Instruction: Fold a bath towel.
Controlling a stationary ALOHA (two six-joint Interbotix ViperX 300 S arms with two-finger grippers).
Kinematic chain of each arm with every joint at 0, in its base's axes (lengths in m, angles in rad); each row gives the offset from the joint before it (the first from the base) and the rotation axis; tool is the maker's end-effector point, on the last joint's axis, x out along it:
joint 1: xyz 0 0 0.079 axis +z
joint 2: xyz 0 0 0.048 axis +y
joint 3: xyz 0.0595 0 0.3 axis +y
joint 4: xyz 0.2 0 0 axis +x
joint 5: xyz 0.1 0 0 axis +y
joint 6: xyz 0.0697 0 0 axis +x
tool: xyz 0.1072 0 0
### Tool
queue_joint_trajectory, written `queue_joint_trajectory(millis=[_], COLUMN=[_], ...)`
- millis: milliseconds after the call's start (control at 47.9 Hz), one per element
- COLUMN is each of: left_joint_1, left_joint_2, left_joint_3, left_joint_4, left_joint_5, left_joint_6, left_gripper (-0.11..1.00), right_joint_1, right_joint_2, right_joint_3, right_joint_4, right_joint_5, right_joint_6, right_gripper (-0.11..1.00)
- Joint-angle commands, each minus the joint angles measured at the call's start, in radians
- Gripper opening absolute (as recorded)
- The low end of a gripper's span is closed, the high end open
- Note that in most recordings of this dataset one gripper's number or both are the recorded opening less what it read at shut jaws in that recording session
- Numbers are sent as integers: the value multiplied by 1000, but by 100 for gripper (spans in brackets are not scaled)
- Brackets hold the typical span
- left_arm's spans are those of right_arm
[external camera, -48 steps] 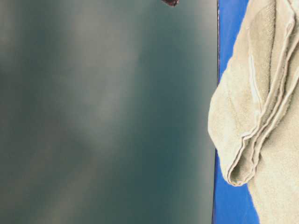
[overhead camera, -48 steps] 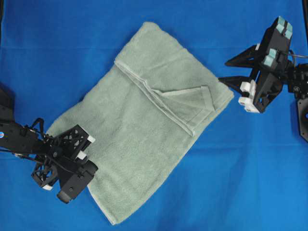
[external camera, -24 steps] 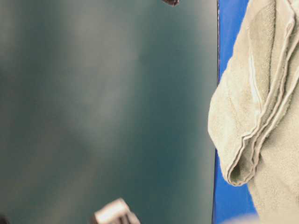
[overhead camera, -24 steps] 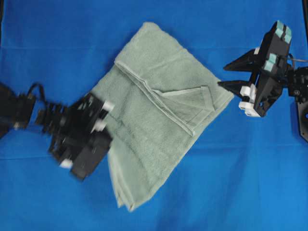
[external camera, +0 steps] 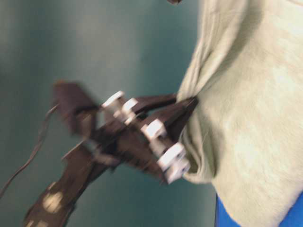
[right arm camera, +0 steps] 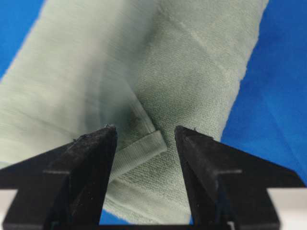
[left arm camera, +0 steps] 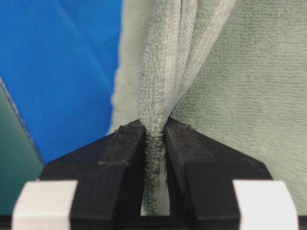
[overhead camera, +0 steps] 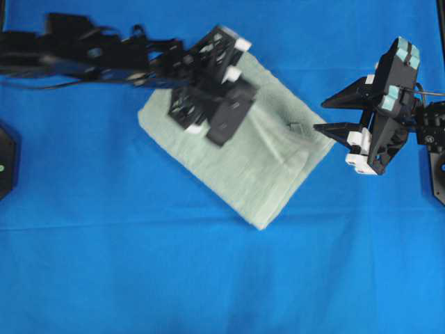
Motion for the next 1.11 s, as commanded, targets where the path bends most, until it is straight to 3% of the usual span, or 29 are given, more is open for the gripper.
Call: queue_joint_trajectory(millis=[0, 146, 522, 564, 752, 794, 961, 1087], left_joint_1=[37, 52, 49, 49, 48, 44, 38, 26], left_joint_2=[49, 138, 141, 141, 114, 103, 17, -109], left_joint_3=[-80, -133, -143, -146, -166, -164, -123, -31], left_joint_4=[-5, -11, -15, -15, -12, -12, -14, -29], left_joint_5=[-9, 6, 8, 3, 9, 9, 9, -9], left_joint_6=[15, 37, 60, 60, 120, 138, 152, 133], left_gripper=[9, 9, 10, 16, 73, 80, 72, 71], right_joint_1=[2, 3, 3, 3, 3, 3, 3, 3], right_joint_2=[-6, -6, -8, -6, -6, -8, -8, -12], right_joint_3=[-6, -2, -2, -2, -3, -3, -5, -5], right_joint_4=[-3, -3, -18, -21, -21, -21, -21, -25], right_joint_5=[-3, -3, -3, -5, -5, -5, -8, -8], right_joint_6=[-2, -2, -3, -3, -3, -3, -2, -3], right_gripper=[56, 56, 56, 56, 56, 56, 56, 56])
